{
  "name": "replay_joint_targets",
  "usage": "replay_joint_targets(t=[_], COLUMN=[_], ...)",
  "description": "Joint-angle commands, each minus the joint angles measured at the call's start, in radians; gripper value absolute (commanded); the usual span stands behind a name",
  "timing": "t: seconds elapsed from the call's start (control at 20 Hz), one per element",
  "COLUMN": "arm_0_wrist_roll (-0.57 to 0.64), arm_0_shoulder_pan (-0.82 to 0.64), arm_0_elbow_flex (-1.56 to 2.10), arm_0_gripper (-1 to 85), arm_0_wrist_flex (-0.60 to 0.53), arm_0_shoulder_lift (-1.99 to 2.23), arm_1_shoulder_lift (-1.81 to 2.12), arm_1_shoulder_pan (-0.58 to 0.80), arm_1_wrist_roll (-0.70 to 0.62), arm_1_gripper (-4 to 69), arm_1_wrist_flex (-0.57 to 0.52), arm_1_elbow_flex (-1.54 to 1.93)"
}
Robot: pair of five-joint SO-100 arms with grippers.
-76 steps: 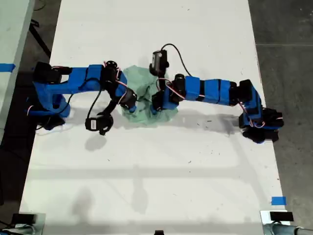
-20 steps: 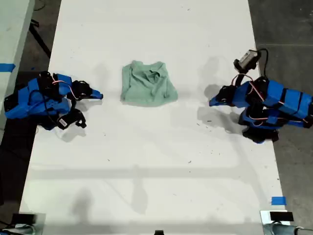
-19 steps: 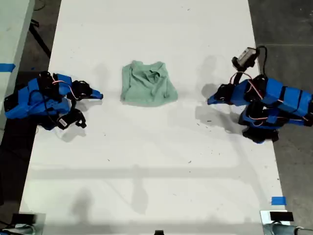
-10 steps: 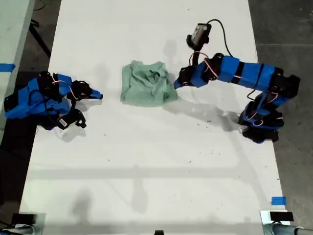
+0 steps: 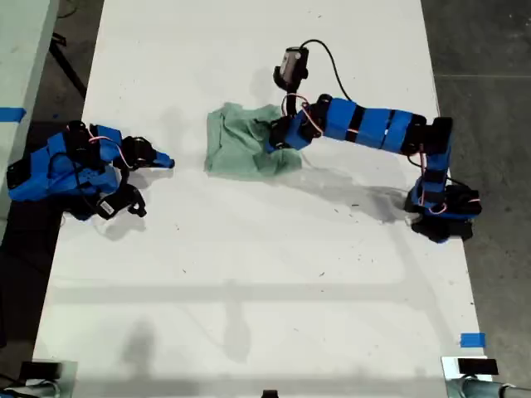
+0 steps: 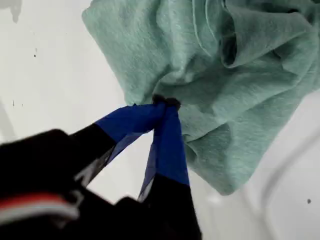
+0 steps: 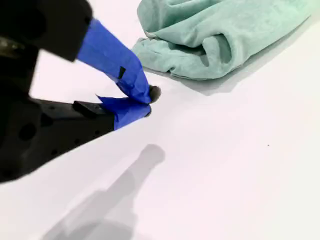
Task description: Fold t-shirt
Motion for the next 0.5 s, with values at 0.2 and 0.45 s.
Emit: replay_joint_targets(t=[0.2, 0.45], arm_0_wrist_roll=[-0.003, -0.002], arm_0_shoulder_pan=[-0.008, -0.006], arm_0_elbow_flex=[-0.005, -0.005], arm_0_gripper=[0.0, 0.0], arm_0_wrist_flex=[0.008, 0.008], arm_0_shoulder_lift=[0.005, 0.005], arm_1_shoulder_lift=[-0.092, -0.164], arm_1_shoulder_pan=[0.017, 0.04], arm_1_wrist_roll=[-0.044, -0.069], arm_1_gripper=[-1.3, -1.3], arm_1_wrist_flex=[0.011, 0.023], arm_1_elbow_flex=[-0.17, -0.247])
